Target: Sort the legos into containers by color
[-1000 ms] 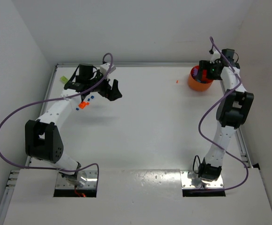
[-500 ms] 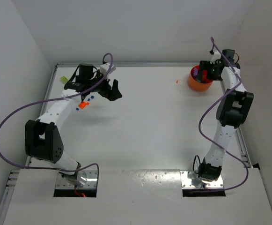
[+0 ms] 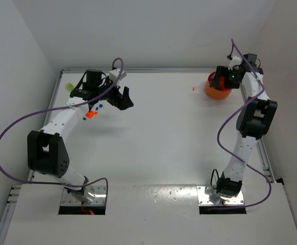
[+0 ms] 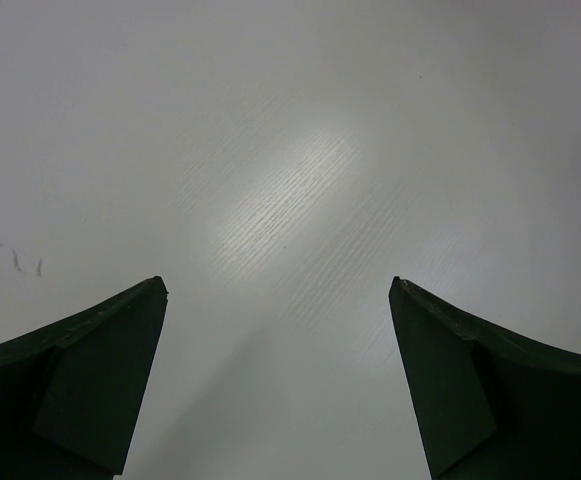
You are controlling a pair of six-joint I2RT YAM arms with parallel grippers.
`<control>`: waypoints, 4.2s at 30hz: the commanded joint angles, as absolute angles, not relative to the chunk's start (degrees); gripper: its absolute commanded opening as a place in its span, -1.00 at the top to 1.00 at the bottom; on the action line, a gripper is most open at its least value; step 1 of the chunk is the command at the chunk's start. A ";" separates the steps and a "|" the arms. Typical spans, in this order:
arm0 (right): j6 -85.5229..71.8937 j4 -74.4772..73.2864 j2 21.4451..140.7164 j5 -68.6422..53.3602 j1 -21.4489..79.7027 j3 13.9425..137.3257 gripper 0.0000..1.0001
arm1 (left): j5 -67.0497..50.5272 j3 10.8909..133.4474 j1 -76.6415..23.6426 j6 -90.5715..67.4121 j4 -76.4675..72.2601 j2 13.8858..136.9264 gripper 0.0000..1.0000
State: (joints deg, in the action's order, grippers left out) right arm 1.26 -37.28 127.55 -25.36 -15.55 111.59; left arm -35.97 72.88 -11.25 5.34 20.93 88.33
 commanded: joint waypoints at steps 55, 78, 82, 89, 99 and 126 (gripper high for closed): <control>3.34 -31.20 121.29 -23.55 -16.00 106.26 -0.96 | -37.88 73.92 -10.63 5.80 20.04 88.33 -0.99; 0.97 -37.45 104.07 -29.44 -11.35 103.11 -0.90 | -21.81 78.04 1.66 9.22 24.61 90.34 -0.99; -0.96 -34.29 101.52 -28.13 -8.44 95.20 -0.90 | -15.66 84.79 7.20 8.80 25.14 97.09 -0.80; -3.25 -30.50 99.58 -28.13 -4.84 86.93 -0.90 | -7.92 97.09 8.61 8.61 25.66 111.06 -0.35; -2.64 -31.03 99.67 -26.46 -3.25 85.34 -0.90 | 6.31 125.68 11.95 0.19 33.49 132.53 -0.66; -2.11 -31.03 101.25 -25.93 -1.67 84.81 -0.90 | 3.43 129.02 15.38 -16.44 26.54 142.03 -0.62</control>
